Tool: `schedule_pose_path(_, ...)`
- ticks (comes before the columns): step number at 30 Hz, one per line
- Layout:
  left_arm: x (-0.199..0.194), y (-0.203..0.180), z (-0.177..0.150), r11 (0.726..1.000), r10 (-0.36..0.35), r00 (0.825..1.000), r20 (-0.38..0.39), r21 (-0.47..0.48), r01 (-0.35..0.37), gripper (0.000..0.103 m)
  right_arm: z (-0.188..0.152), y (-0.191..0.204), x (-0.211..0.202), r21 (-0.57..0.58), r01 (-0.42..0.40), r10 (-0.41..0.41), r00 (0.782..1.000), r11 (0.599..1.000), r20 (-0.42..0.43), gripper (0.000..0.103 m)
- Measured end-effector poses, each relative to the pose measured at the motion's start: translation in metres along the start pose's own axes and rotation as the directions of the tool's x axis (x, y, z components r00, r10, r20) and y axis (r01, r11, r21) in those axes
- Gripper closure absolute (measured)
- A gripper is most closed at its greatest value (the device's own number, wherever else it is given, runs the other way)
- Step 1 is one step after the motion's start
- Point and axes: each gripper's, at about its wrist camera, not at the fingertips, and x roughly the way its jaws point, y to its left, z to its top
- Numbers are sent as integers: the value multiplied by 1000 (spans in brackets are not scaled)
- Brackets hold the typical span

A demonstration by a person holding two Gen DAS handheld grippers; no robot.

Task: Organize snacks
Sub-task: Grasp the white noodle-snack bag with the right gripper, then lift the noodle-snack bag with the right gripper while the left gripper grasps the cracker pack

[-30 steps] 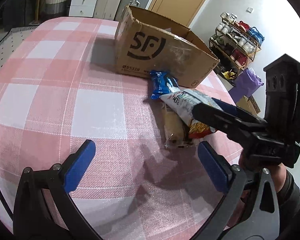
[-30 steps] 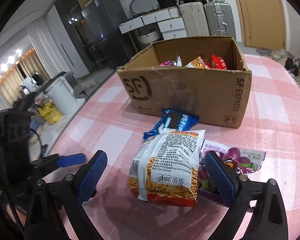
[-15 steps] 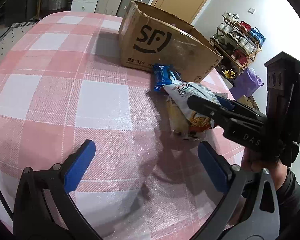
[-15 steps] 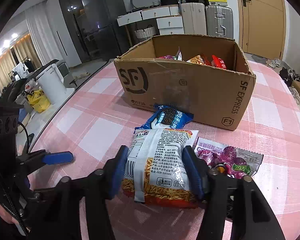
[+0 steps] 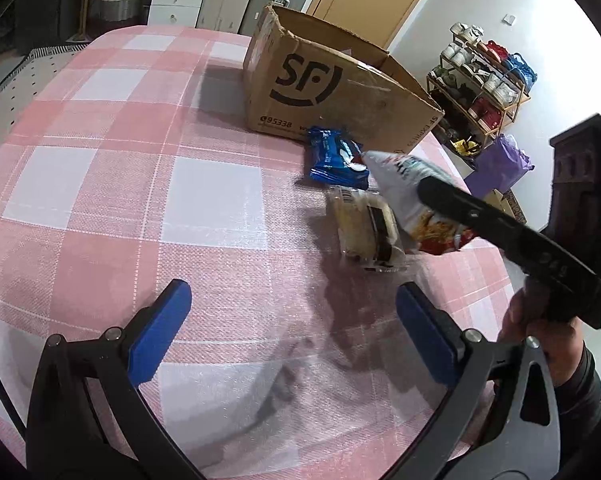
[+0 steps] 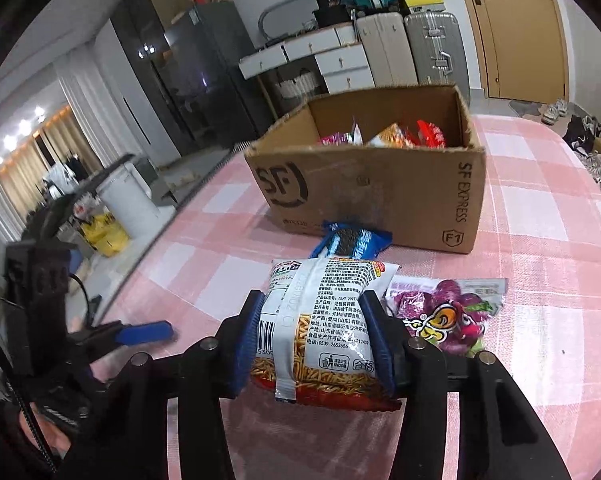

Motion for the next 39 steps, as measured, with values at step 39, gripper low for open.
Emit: schedule_pose_path(39, 110, -87, 49, 960, 215, 968, -129, 209, -185, 2, -52, -89, -111, 180, -4, -29, 983, 984, 184, 54)
